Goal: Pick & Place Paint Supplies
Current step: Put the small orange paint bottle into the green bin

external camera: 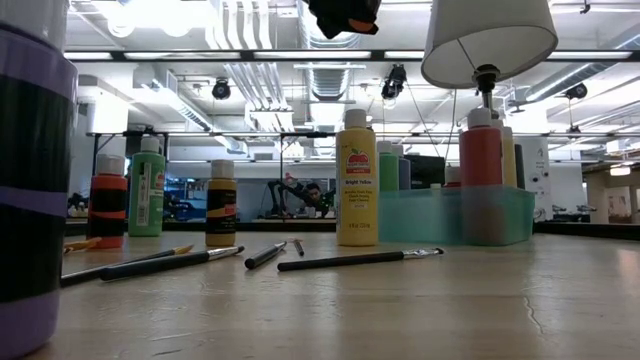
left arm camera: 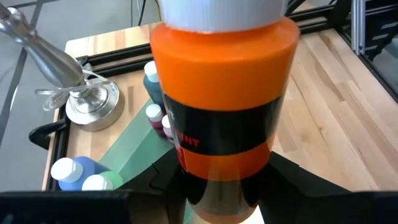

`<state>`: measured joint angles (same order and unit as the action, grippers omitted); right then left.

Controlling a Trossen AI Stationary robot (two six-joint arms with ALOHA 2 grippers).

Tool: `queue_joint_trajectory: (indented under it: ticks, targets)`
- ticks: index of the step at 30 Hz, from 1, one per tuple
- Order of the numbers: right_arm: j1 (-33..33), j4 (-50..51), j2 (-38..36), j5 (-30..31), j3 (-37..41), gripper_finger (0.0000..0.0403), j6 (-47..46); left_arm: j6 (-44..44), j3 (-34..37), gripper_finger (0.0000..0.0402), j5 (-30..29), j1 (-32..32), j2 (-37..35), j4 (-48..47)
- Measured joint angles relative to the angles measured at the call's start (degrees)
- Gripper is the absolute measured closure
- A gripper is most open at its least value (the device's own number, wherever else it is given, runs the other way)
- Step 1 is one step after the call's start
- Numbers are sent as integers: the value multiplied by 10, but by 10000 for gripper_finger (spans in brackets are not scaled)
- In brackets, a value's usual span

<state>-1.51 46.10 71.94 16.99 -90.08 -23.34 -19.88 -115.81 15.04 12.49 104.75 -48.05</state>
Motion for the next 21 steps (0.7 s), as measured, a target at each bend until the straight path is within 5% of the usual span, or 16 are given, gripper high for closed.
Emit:
queue_joint_trajectory:
  ticks: [21]
  targets:
    - [4,-53,48,27,0,209,10,2,0,250,-12,0,1,-2]
